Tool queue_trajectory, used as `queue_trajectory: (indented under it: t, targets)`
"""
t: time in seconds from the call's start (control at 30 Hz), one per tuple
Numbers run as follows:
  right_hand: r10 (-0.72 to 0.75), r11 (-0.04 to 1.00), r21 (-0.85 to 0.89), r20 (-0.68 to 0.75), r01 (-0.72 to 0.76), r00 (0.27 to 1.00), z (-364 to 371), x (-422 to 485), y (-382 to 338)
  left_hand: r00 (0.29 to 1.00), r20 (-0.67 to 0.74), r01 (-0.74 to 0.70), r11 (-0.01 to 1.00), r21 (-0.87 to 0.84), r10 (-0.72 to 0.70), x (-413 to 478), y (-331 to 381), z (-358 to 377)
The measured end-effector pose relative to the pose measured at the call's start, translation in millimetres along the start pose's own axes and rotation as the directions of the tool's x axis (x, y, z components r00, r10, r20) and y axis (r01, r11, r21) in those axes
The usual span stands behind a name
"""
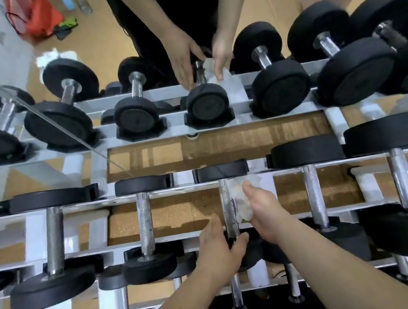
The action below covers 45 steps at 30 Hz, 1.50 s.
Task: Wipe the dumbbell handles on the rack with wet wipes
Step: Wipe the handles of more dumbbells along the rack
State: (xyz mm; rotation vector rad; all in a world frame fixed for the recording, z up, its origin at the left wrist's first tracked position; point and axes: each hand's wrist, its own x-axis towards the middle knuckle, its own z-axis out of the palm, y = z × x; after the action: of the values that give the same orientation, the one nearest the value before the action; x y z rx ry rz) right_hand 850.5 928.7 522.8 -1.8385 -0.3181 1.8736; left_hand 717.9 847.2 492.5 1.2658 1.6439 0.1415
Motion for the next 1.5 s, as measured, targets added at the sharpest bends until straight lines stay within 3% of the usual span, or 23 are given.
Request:
queue_trajectory:
  t: [0.1, 0.2, 0.33, 0.43, 0.67, 0.73, 0.87, 1.13, 1.3, 1.4, 1.5]
  targets:
    - [-0.007, 1.0, 0.0, -0.063, 0.007, 0.998, 9.1, 11.1, -8.7, 0.998, -0.01, -0.06, 0.984, 0.169, 0.062, 3.3, 2.0, -7.5]
    - [0.006, 1.0, 0.002, -0.02, -0.006, 1.0, 9.6, 27.7, -4.4, 0.994, 0.017, -0.105, 0.979, 0.174, 0.104, 3.5, 2.7, -1.0]
    - [0.081, 0.954, -0.288, -0.04, -0.089, 0.996, 3.9, 11.1, 30.2, 0.998, -0.003, -0.066, 0.987, 0.145, 0.067, -1.9, 4.0, 6.6]
    - [0.09, 0.91, -0.405, -0.012, -0.087, 0.996, 1.5, 2.9, 38.9, 0.997, 0.017, -0.076, 0.989, 0.123, 0.075, -0.6, 1.9, 5.9]
    - [-0.049, 0.998, -0.03, -0.044, 0.047, 0.998, 0.5, 42.6, 4.7, 0.999, 0.033, -0.002, 0.989, 0.147, -0.003, -3.5, 5.1, 5.1]
    - [-0.008, 0.997, -0.081, 0.001, 0.008, 1.0, 8.1, 26.3, 4.4, 0.998, 0.058, -0.011, 0.988, 0.156, 0.002, -3.3, 6.7, 2.3]
    - [0.05, 0.893, -0.447, -0.026, -0.057, 0.998, 12.8, -8.8, 20.4, 0.997, 0.077, -0.026, 0.99, 0.14, 0.016, -2.6, 4.3, 1.2]
    - [-0.142, 0.892, -0.437, -0.028, 0.116, 0.989, 49.3, -18.8, -20.5, 0.996, 0.086, -0.007, 0.994, 0.108, -0.002, -5.1, 6.7, -0.3]
    - [-0.055, 0.831, -0.554, 0.019, 0.056, 0.998, 27.4, -36.2, 29.8, 0.997, 0.076, -0.034, 0.998, 0.057, 0.029, -2.4, -1.8, -2.7]
    - [-0.045, 0.765, -0.643, -0.001, 0.034, 0.999, 18.5, -35.2, 28.3, 0.982, 0.18, -0.061, 0.998, -0.022, 0.064, -8.1, -7.6, -11.1]
    - [-0.065, 0.845, -0.534, -0.065, 0.02, 0.996, 22.2, -21.2, 3.2, 0.969, 0.219, -0.111, 0.993, -0.04, 0.117, -20.8, -16.2, -21.0]
